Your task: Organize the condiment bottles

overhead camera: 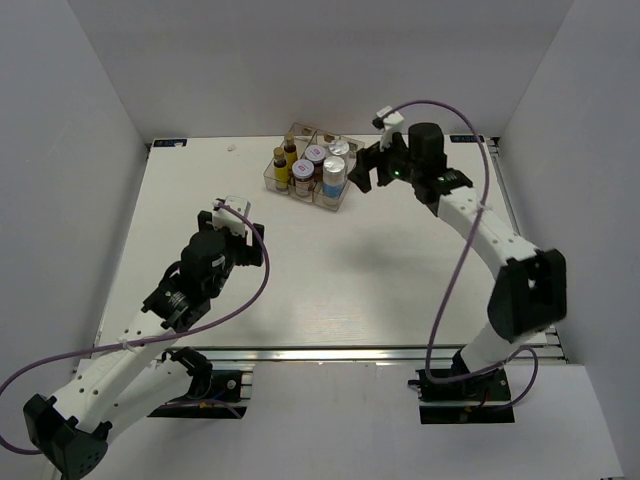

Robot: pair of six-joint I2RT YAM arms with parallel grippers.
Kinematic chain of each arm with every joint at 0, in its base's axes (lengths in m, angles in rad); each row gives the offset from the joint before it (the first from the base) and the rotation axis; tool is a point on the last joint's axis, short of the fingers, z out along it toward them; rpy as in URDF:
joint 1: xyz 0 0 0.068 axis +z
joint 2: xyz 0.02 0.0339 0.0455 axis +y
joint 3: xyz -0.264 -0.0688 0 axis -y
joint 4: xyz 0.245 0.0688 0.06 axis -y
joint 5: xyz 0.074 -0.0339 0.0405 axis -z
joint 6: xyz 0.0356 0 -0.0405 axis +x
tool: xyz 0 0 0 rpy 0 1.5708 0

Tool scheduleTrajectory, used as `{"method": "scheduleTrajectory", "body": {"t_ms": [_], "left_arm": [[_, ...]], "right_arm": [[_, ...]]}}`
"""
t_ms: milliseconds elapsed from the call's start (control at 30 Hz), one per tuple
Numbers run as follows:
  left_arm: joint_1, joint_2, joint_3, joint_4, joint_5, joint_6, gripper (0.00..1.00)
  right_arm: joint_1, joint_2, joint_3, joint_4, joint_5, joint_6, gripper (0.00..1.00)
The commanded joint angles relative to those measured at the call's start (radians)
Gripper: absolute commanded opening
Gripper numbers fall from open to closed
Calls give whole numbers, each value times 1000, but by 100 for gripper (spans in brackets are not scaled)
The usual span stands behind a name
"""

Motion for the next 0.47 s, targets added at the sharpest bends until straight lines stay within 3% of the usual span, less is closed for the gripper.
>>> {"method": "scheduleTrajectory", "body": {"t_ms": [0,133,433], "left_arm": [[2,-30,-3,7,24,2,91],[2,-34,0,6,41,2,98],[0,-62,-6,13,70,3,98]], "right_arm": [[-2,-152,-129,3,93,85,89],[-2,-380,-355,-15,90,92,89],[-4,-788,-651,35,170,113,90]]}}
